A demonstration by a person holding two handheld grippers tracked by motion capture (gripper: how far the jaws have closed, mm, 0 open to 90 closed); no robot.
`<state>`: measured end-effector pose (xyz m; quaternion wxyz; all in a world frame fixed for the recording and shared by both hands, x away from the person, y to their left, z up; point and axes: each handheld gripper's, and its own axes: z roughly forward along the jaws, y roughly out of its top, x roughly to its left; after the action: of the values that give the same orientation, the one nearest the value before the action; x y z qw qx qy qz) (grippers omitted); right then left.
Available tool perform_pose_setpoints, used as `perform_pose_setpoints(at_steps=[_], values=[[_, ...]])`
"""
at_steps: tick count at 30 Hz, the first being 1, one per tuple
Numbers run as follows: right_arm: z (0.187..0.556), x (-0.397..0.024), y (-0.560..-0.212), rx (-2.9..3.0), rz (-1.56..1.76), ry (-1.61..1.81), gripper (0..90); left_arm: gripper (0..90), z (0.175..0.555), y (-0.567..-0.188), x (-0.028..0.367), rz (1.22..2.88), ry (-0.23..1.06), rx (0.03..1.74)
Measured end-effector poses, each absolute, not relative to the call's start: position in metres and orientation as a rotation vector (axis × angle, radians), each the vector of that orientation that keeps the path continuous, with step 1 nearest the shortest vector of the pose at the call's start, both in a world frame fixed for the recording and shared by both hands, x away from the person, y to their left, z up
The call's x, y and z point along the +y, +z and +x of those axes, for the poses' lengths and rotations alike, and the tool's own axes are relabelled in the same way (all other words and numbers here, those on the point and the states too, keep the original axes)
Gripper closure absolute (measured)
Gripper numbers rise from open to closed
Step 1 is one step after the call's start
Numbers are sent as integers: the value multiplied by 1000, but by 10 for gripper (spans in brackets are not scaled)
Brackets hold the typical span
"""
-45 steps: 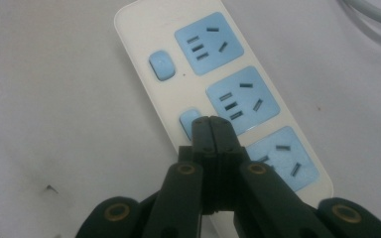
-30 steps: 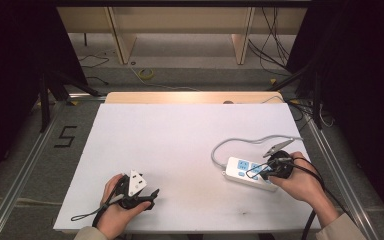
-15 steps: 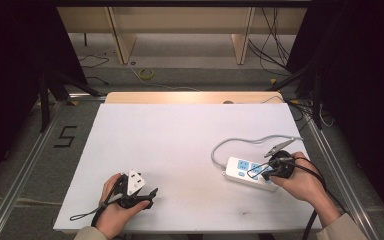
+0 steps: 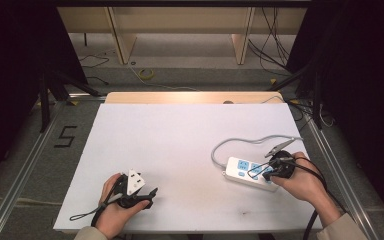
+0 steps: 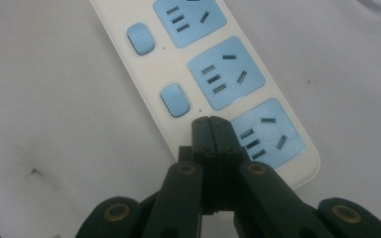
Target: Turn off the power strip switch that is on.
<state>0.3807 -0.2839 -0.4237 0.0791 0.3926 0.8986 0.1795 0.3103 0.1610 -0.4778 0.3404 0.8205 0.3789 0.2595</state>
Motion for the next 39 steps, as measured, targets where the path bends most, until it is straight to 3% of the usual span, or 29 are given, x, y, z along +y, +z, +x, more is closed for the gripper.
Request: perform_pose_setpoints(at_steps=[39], values=[[380,-286,-422,2692,1203,469,900,251,310,-478,161,2136,674,985]])
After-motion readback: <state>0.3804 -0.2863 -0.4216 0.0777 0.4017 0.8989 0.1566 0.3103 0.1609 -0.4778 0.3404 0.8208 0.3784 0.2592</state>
